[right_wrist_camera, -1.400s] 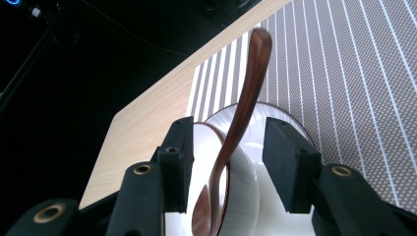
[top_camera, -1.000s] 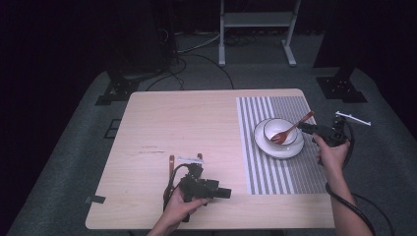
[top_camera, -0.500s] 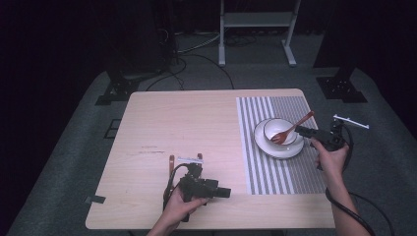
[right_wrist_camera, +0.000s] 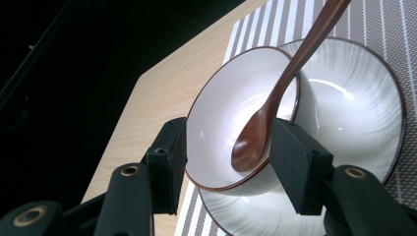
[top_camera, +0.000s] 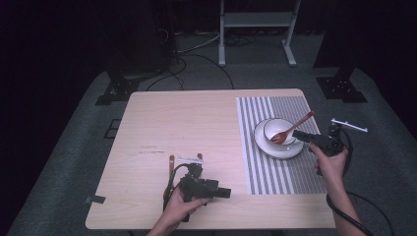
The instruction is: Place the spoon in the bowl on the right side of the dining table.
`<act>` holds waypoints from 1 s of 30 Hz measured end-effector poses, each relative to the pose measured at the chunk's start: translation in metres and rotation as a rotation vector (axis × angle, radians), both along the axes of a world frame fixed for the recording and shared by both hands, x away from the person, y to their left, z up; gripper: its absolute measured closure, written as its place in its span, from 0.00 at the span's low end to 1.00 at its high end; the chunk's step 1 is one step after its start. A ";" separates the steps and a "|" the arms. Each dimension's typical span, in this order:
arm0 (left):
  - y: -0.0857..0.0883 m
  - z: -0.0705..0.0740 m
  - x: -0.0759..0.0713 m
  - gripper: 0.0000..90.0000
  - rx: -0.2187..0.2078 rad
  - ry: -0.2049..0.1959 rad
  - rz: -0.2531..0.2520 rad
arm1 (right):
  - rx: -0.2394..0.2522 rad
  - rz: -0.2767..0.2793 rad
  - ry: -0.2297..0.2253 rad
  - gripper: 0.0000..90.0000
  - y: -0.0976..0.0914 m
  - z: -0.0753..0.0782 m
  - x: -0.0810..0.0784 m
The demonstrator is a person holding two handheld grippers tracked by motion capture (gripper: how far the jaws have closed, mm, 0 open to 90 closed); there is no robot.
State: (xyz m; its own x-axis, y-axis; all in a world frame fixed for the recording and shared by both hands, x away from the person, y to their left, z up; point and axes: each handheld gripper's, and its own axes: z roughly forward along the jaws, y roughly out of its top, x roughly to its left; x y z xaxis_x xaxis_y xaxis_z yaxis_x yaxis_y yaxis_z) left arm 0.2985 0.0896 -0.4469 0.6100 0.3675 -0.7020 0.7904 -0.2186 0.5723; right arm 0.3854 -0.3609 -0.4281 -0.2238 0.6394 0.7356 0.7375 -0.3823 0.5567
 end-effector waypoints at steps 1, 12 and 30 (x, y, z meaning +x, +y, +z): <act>0.000 0.000 0.000 0.05 -0.001 -0.001 0.000 | 0.001 0.006 -0.001 0.53 0.002 0.000 -0.001; 0.000 0.001 0.000 0.05 -0.004 -0.003 0.002 | 0.006 0.045 -0.010 0.52 0.012 -0.003 -0.012; 0.001 0.001 0.000 0.05 -0.004 -0.004 0.005 | 0.024 0.129 -0.021 0.50 0.037 -0.008 -0.027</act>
State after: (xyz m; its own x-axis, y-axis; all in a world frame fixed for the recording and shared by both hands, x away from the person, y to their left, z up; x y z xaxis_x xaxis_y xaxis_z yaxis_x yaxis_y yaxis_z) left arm 0.2981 0.0906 -0.4456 0.6112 0.3681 -0.7007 0.7890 -0.2122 0.5767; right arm 0.3582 -0.3244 -0.4364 -0.3185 0.5867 0.7445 0.7700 -0.2979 0.5642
